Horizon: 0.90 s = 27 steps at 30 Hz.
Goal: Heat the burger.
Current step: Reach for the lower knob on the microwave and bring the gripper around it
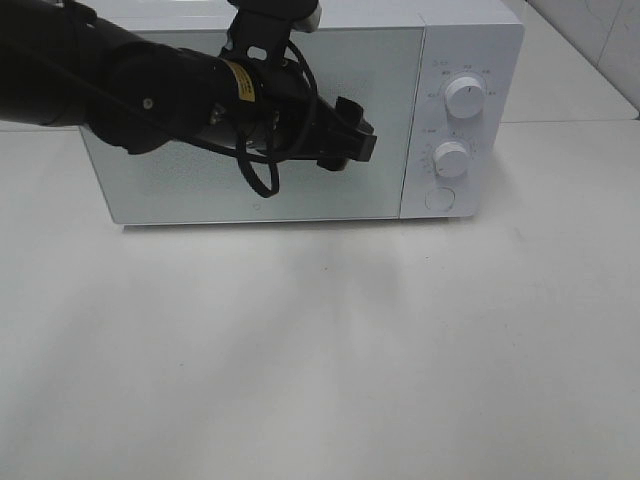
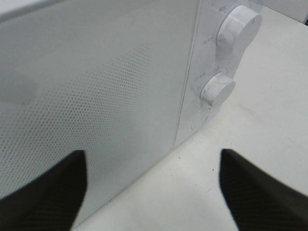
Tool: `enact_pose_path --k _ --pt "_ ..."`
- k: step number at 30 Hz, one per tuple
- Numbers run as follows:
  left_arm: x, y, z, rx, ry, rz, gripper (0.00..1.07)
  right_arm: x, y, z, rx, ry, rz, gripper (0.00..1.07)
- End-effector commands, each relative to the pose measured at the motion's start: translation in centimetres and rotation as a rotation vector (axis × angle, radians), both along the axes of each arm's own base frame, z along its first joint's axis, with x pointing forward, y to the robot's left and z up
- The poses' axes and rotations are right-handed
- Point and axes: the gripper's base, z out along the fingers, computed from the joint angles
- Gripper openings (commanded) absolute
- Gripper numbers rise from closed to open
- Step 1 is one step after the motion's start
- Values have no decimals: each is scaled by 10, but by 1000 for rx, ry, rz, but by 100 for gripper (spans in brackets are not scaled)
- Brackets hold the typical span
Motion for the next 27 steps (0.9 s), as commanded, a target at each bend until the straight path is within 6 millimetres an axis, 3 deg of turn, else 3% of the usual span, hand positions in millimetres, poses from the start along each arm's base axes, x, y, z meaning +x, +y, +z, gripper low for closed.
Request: enact_pose_path --k 1,2,20,27 --pt "-6 1 6 2 35 7 93 -4 0 0 -9 -31 -2 66" --pt "-9 4 8 9 86 25 100 -4 0 0 -9 -31 -2 66" --pt "-62 49 35 337 482 33 99 -4 0 0 -9 -31 -2 66" --pt "-71 65 44 389 573 71 98 -4 0 0 -9 -31 -2 66"
